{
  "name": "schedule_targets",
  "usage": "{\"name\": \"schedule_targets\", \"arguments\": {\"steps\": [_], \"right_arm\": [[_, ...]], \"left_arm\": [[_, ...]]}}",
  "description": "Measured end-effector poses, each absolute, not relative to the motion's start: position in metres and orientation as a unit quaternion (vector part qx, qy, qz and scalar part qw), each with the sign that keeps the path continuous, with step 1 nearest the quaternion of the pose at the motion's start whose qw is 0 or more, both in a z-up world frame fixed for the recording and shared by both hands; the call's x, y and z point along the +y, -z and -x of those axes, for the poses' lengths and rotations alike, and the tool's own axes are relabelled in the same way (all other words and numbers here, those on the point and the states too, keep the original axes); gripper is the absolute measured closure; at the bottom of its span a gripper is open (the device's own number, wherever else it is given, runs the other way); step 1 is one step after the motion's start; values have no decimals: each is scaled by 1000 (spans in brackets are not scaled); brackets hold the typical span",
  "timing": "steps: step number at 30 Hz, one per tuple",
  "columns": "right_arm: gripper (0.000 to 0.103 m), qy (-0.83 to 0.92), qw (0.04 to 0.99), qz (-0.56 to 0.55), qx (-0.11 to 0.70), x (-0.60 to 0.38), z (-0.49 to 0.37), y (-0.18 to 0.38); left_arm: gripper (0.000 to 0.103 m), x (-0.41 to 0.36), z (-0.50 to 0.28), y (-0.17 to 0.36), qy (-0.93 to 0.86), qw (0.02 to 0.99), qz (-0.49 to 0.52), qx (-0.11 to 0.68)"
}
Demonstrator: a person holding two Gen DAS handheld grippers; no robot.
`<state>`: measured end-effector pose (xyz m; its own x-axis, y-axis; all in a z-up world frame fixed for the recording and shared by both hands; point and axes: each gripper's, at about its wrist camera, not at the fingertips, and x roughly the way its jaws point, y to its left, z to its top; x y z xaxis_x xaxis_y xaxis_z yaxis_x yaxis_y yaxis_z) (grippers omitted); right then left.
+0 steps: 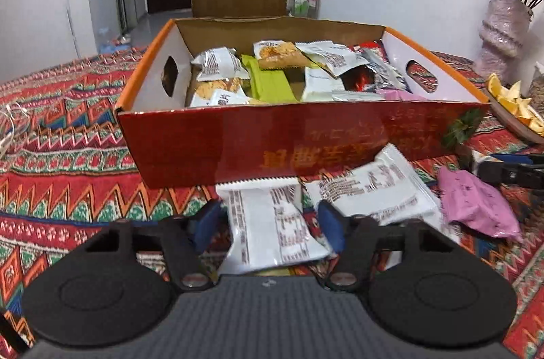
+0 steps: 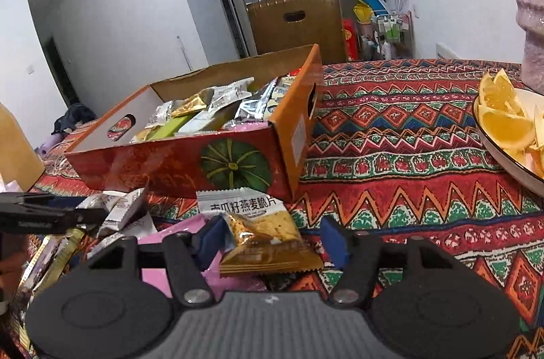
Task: Organize snacks
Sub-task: 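Grasp white packet with left tool while right tool grasps pumpkin-seed cracker packet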
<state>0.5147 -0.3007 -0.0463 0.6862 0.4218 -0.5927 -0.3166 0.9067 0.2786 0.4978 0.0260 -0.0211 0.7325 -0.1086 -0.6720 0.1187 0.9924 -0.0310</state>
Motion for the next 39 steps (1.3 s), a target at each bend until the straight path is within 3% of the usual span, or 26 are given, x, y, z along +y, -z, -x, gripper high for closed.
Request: {"name": "schedule_targets", "arguments": {"steps": [4,7,8,12,23,33,39], "right_arm": [[42,-201,923,-35,327,-287,-513,48],[53,-185,927,46,324,-263,-507,48],[60,-189,926,54,321,-259,-506,47],[63,-190,926,49,322,-257,-503,46],[63,-160,948,73,265,-261,-429,1],[63,-204,934,7,294,-234,-307,2],[63,-211,929,26,302,-219,-260,0]], "left_arm": [[62,25,-496,20,67,932,-5,355],[62,22,-494,19,68,932,-4,355],[62,21,-493,19,68,933,-9,354],[63,20,-487,14,69,933,-10,352],[62,24,-377,-47,71,952,38,295],[62,26,-281,-45,67,945,70,314],[62,30,-241,-48,72,948,70,301]]}}
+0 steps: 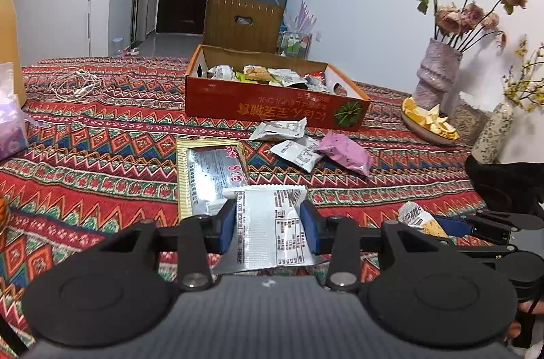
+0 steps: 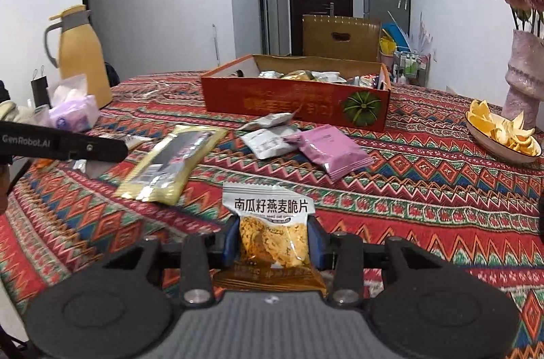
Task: Organize snacks
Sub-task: 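Grasp white packet with left tool while right tool grasps pumpkin-seed cracker packet, then carry both packets into the orange box and open both tools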
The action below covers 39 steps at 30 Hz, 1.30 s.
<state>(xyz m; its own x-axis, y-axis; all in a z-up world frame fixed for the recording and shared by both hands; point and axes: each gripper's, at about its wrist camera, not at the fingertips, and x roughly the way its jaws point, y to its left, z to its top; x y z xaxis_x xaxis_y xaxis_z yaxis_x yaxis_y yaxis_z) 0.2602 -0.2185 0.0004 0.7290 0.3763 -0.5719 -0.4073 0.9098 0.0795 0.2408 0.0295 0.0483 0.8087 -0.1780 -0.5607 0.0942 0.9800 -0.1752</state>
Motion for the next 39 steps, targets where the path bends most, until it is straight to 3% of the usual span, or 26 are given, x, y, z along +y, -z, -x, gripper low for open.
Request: {"name": "schedule_targets", "arguments": {"steps": [8,16,28,39], "right_arm": [[63,-205,937,27,280,-215,-233,-18],[63,-214,939,33,267,-207,-247,-28],[63,-255,943,45,211,-187,-391,-78],[63,-231,937,-9,261,-135,-561,-30]], "left_arm": [[62,35,-215,-55,78,953,71,282],[62,42,-240,-67,89,958,71,265],[62,59,-398,-109,96,966,83,224],[62,74,-562,-53,71,951,88,288]]}}
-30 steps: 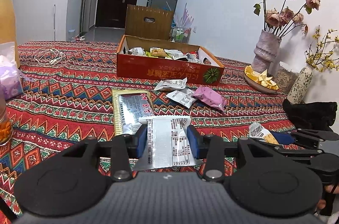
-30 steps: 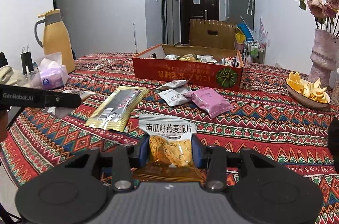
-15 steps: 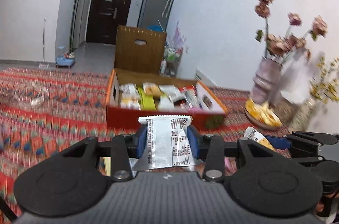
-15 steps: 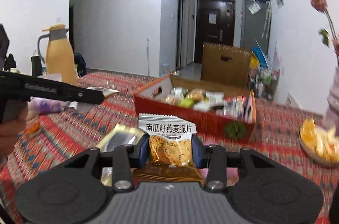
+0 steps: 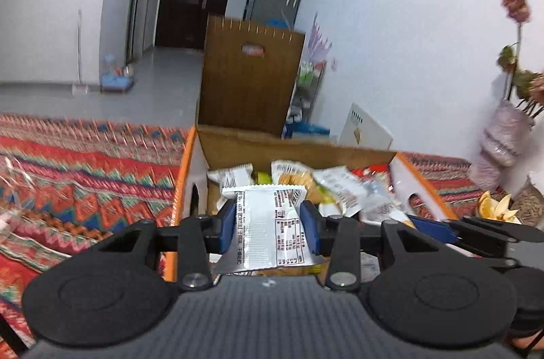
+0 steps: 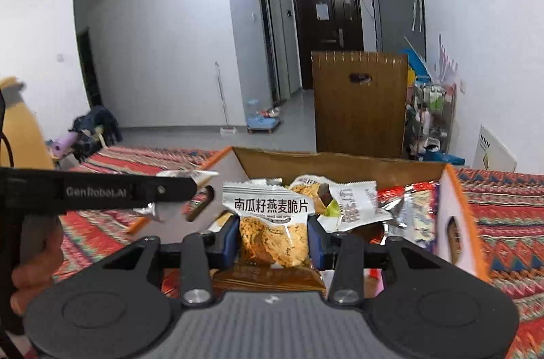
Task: Organize snacks
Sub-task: 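Carry both packets into the orange box and open both tools, then withdraw both tools from the box back over the remaining packets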
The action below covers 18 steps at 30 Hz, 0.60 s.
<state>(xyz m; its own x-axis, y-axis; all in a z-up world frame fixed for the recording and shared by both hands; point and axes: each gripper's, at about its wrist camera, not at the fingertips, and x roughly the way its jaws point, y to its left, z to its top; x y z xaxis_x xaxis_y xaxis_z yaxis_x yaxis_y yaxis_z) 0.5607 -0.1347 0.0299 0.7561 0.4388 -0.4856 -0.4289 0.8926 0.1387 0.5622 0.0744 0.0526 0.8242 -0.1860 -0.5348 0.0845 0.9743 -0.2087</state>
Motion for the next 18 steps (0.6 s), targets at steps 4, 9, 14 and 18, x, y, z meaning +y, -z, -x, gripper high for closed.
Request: {"name": "schedule_targets", "arguments": {"steps": [4,9,14,18], "right_arm": [[62,-224,931,6,288,-116,-589,-2],[52,-220,925,18,309,-106,-596,18],[44,-222,928,22,300,-105,-586,10],[43,-214,934,23,285,-120,-573,-13]], "left_arm": [[61,76,-578,-29,67,947,79,305],[41,76,-577,-22,77,943,67,317],[40,80,-570,-35,72,945,78,310],[40,77,-551,-54,71,949,69,299]]}}
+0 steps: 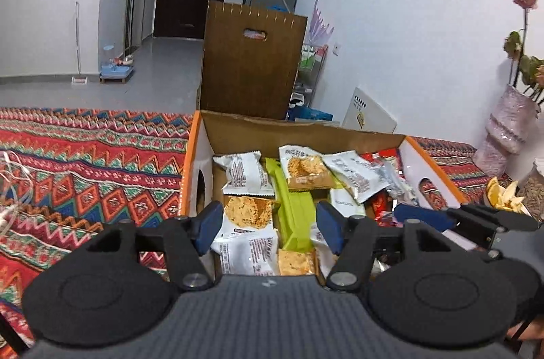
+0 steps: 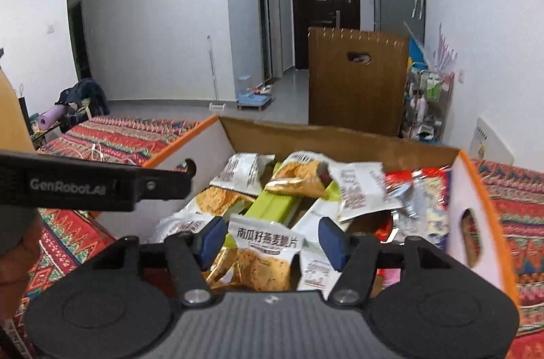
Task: Organize snacks
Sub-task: 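Withdraw both tools from the box back over the remaining packets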
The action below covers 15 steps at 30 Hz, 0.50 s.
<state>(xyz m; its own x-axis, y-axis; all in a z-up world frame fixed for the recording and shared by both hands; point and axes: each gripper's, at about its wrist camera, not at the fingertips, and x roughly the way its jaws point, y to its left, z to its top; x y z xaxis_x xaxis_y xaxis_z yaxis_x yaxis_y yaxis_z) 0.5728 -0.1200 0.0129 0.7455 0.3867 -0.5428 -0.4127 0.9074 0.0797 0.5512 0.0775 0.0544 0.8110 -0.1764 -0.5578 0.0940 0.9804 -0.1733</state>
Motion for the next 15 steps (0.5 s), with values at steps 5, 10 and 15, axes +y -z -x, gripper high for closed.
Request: {"name": "schedule_targets", "arguments": {"steps": [5,10,15], "right_arm": [[38,-208,941,31,264,-142,-534,-41],[35,-201,948,49,244,-165,-472,-65],[29,-199,951,67,225,-184,-404,-82]], "left_arm": [[34,71,-499,-82,81,958,52,272],[30,63,-437,-98,79,963,30,257],[24,53,-368,-109,66,969,14,237]]}}
